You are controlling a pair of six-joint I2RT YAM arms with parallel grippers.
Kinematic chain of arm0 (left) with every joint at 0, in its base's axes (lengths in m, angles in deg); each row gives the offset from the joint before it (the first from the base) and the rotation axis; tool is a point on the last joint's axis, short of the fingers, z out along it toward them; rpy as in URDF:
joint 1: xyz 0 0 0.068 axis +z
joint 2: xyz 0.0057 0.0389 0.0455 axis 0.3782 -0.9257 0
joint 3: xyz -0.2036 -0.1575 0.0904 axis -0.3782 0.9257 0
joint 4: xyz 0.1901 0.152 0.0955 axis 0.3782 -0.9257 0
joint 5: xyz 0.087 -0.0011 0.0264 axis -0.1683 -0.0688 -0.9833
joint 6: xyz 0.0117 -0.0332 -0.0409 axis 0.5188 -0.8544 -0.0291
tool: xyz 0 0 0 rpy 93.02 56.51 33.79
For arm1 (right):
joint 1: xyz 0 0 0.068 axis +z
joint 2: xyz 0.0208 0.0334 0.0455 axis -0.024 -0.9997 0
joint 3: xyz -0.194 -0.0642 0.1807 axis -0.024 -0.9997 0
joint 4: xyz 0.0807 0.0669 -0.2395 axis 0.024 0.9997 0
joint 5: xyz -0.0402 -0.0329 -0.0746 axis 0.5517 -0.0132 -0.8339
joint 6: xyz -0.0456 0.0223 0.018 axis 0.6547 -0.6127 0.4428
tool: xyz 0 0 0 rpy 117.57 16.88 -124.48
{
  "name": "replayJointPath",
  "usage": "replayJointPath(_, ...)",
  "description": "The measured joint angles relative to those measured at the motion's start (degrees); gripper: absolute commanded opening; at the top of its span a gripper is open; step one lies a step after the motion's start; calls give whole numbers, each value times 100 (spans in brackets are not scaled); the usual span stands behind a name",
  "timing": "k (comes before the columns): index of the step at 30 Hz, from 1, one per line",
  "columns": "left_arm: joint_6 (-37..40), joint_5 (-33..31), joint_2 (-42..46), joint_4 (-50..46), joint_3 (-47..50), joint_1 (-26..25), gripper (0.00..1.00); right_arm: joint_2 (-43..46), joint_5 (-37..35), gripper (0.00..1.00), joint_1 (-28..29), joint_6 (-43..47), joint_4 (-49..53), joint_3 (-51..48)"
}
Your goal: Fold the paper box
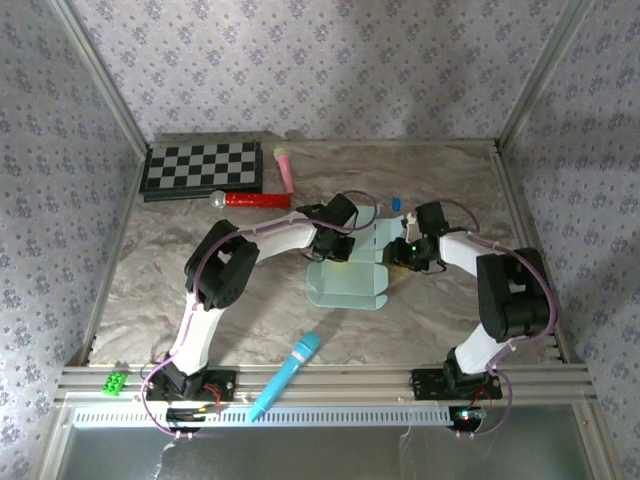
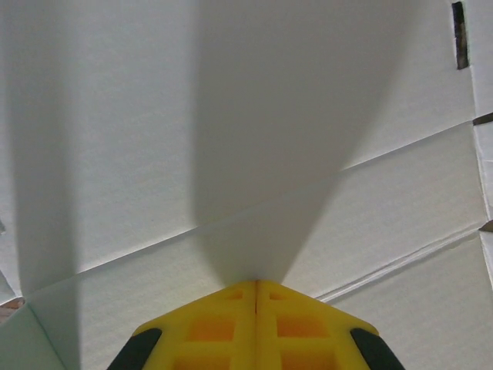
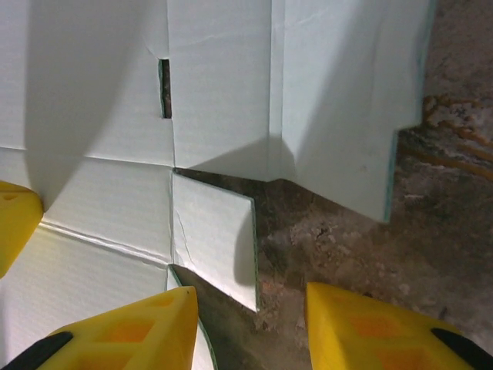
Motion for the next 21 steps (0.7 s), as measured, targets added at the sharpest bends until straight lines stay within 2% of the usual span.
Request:
replayJointPath(12, 15, -17, 85, 223, 192, -13, 0, -90, 431, 32, 37, -13, -426, 0)
replayJointPath(21, 44, -48, 90, 229, 197, -11, 0, -129, 678, 32, 210, 48, -494, 138)
